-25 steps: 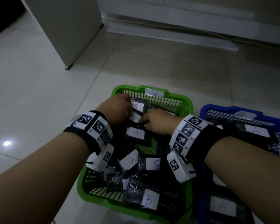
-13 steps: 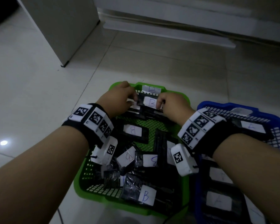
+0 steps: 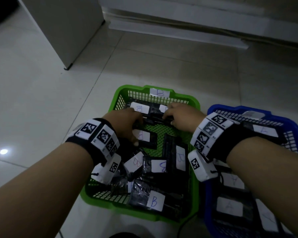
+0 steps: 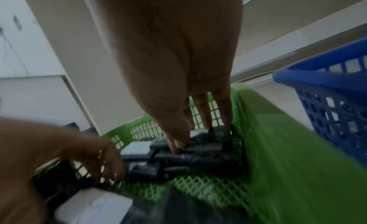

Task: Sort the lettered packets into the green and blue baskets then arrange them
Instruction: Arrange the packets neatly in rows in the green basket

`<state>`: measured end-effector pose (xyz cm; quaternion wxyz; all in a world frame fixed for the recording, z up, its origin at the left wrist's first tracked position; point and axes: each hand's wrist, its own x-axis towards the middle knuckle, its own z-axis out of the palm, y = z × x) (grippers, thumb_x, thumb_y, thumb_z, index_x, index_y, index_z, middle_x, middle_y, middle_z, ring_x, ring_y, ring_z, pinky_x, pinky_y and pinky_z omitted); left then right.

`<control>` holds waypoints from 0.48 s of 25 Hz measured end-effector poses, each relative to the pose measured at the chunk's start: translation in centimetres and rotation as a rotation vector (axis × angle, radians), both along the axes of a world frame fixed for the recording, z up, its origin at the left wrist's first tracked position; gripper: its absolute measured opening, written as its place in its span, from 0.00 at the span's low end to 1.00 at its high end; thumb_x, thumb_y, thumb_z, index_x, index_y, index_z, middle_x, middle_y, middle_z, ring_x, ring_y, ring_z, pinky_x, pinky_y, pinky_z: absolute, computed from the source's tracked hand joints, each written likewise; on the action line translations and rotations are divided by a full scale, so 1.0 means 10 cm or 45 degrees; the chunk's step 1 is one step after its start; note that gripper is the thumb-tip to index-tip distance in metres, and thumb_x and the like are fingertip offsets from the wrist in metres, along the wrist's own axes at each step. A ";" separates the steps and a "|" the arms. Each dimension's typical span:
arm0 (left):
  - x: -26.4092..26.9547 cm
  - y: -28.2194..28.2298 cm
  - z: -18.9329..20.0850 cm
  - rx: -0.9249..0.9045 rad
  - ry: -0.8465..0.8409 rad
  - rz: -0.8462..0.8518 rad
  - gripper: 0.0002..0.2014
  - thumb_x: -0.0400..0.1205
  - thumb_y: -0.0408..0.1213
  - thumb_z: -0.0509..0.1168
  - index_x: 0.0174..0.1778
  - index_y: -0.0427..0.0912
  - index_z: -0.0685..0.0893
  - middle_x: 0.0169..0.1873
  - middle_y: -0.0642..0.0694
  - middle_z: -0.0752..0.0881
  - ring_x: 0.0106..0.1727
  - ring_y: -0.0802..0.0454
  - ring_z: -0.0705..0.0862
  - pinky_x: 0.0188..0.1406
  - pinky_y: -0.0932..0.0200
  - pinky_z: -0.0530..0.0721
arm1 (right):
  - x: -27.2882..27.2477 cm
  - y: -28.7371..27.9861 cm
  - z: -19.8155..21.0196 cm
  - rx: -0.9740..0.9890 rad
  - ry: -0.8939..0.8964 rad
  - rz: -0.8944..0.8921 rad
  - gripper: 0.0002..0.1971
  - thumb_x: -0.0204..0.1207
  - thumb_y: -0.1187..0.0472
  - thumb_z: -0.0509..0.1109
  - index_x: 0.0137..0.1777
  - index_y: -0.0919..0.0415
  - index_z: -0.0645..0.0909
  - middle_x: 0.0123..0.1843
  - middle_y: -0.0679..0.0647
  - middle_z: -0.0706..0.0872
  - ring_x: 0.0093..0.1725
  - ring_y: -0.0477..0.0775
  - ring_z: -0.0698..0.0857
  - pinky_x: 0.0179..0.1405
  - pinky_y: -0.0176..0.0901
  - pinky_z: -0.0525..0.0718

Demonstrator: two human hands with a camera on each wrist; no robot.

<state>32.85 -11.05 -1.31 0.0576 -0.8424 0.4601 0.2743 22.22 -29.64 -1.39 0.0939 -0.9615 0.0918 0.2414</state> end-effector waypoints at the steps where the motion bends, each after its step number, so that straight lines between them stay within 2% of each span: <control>1: -0.03 0.02 -0.01 0.076 -0.025 -0.055 0.40 0.61 0.55 0.79 0.69 0.55 0.73 0.67 0.50 0.76 0.66 0.48 0.77 0.62 0.51 0.80 | 0.00 0.00 0.03 -0.030 0.013 0.004 0.18 0.80 0.66 0.65 0.67 0.52 0.81 0.70 0.58 0.72 0.68 0.61 0.75 0.67 0.46 0.76; 3: -0.07 0.06 -0.02 0.096 -0.091 -0.096 0.36 0.65 0.52 0.78 0.68 0.55 0.73 0.64 0.51 0.80 0.64 0.48 0.80 0.58 0.53 0.80 | -0.04 0.05 0.13 -0.036 -0.024 -0.035 0.16 0.79 0.65 0.67 0.63 0.48 0.84 0.67 0.57 0.71 0.67 0.61 0.74 0.64 0.46 0.76; 4: -0.08 0.08 -0.02 0.063 -0.100 -0.083 0.33 0.66 0.51 0.76 0.66 0.55 0.74 0.62 0.51 0.82 0.62 0.48 0.81 0.56 0.53 0.81 | -0.09 0.10 0.18 -0.011 -0.018 -0.041 0.17 0.79 0.66 0.67 0.62 0.47 0.84 0.64 0.56 0.71 0.64 0.60 0.75 0.59 0.46 0.77; 5: -0.08 0.09 -0.01 0.023 -0.102 -0.055 0.30 0.67 0.52 0.75 0.65 0.55 0.75 0.60 0.51 0.83 0.60 0.48 0.82 0.55 0.53 0.83 | -0.14 0.15 0.23 0.010 0.052 -0.003 0.19 0.78 0.68 0.66 0.63 0.46 0.83 0.62 0.55 0.71 0.57 0.57 0.77 0.51 0.44 0.78; 7: -0.08 0.12 0.05 -0.043 -0.115 0.014 0.30 0.66 0.54 0.73 0.65 0.54 0.76 0.58 0.50 0.83 0.58 0.47 0.83 0.55 0.50 0.84 | -0.24 0.26 0.30 0.018 0.362 0.134 0.25 0.77 0.70 0.65 0.71 0.46 0.77 0.66 0.56 0.74 0.44 0.50 0.76 0.36 0.39 0.76; 9: -0.07 0.15 0.10 -0.110 -0.185 0.046 0.33 0.65 0.57 0.72 0.66 0.53 0.76 0.61 0.48 0.79 0.63 0.46 0.78 0.60 0.48 0.82 | -0.32 0.32 0.30 0.002 0.568 0.203 0.31 0.73 0.65 0.72 0.76 0.48 0.70 0.68 0.57 0.76 0.46 0.52 0.75 0.37 0.42 0.77; 11: -0.09 0.17 0.14 -0.176 -0.298 0.015 0.34 0.66 0.57 0.72 0.69 0.54 0.74 0.63 0.46 0.72 0.67 0.44 0.71 0.65 0.47 0.76 | -0.38 0.33 0.28 0.023 0.550 0.188 0.32 0.68 0.60 0.78 0.72 0.48 0.71 0.64 0.57 0.75 0.48 0.54 0.76 0.42 0.44 0.78; 12: -0.09 0.18 0.15 -0.201 -0.329 0.006 0.34 0.66 0.56 0.72 0.69 0.56 0.74 0.63 0.46 0.71 0.68 0.44 0.69 0.65 0.46 0.73 | -0.40 0.32 0.27 0.046 0.502 0.172 0.30 0.67 0.58 0.79 0.69 0.48 0.73 0.60 0.55 0.74 0.48 0.55 0.77 0.41 0.43 0.78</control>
